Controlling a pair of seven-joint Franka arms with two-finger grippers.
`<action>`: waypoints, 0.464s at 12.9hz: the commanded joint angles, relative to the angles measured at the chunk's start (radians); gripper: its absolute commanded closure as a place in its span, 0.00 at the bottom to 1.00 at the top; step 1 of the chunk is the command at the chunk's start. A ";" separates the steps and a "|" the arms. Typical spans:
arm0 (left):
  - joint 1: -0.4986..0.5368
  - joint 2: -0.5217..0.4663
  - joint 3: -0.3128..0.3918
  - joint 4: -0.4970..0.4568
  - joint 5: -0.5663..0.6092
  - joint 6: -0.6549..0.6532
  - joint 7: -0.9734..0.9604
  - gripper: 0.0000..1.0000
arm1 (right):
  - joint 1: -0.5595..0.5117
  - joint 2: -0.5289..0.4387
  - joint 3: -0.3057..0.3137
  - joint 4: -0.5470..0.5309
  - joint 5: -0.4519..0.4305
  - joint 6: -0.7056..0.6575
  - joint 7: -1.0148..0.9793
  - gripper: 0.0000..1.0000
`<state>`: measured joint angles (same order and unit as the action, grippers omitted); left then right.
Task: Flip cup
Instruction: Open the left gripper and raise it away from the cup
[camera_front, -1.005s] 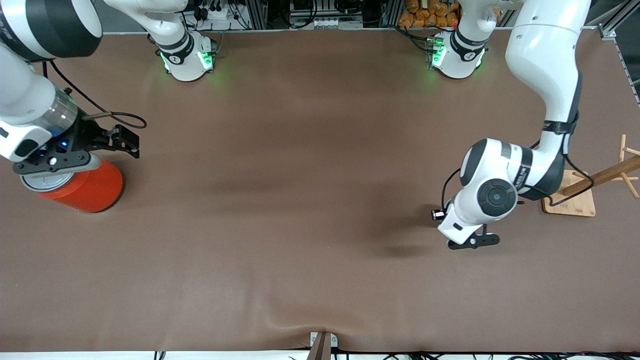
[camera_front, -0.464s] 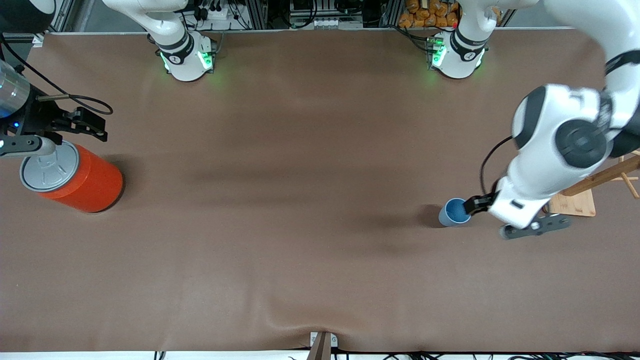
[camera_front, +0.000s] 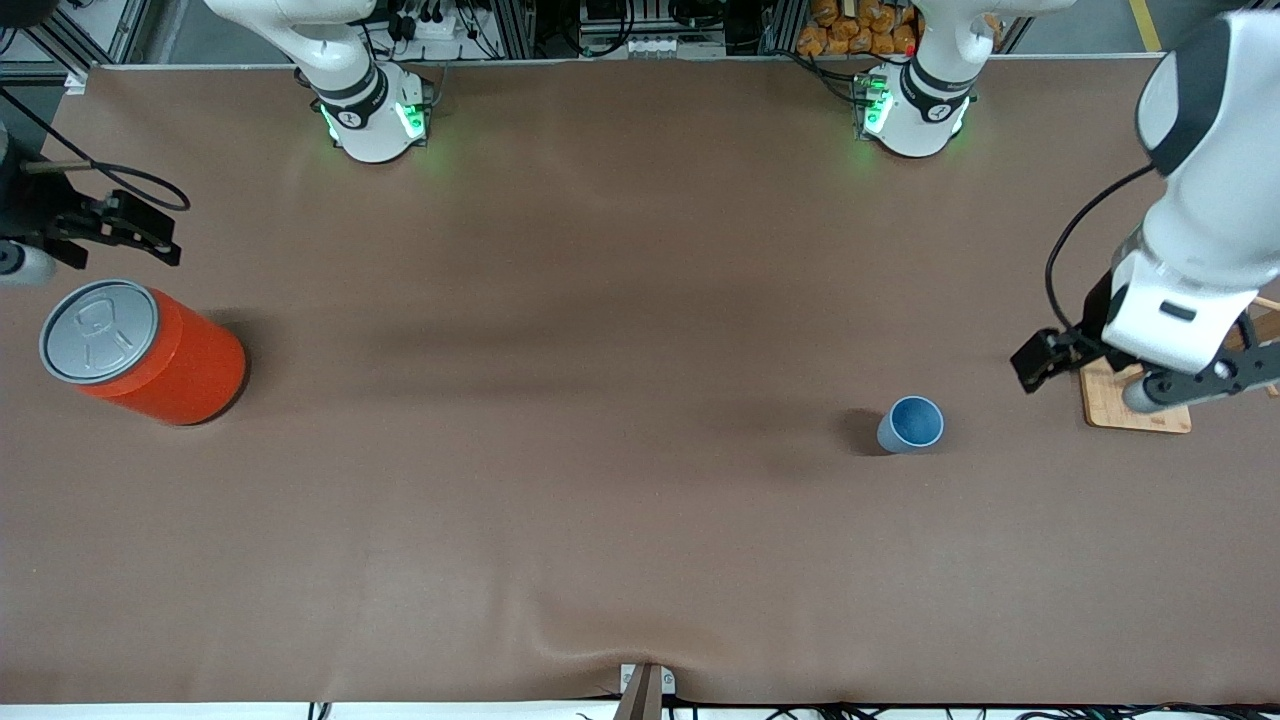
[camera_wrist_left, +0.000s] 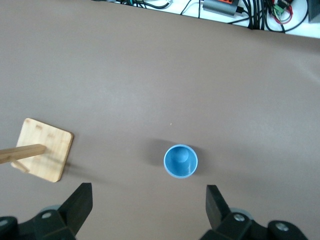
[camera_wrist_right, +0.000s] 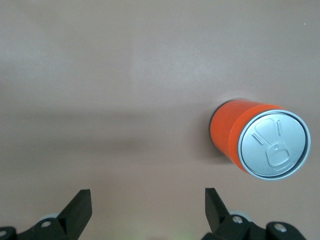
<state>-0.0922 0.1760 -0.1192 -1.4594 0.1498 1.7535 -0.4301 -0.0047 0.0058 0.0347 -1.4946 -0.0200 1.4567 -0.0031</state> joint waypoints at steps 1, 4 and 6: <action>0.025 -0.061 -0.007 -0.013 -0.057 -0.054 0.054 0.00 | 0.012 -0.023 -0.016 -0.018 0.017 -0.004 0.008 0.00; 0.062 -0.118 -0.005 -0.016 -0.122 -0.098 0.175 0.00 | 0.012 -0.023 -0.018 -0.015 0.018 0.010 0.008 0.00; 0.083 -0.145 -0.003 -0.016 -0.124 -0.129 0.270 0.00 | 0.012 -0.023 -0.018 -0.012 0.018 0.019 0.008 0.00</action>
<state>-0.0357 0.0702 -0.1161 -1.4594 0.0444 1.6494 -0.2399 -0.0041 0.0015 0.0302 -1.4959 -0.0200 1.4645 -0.0031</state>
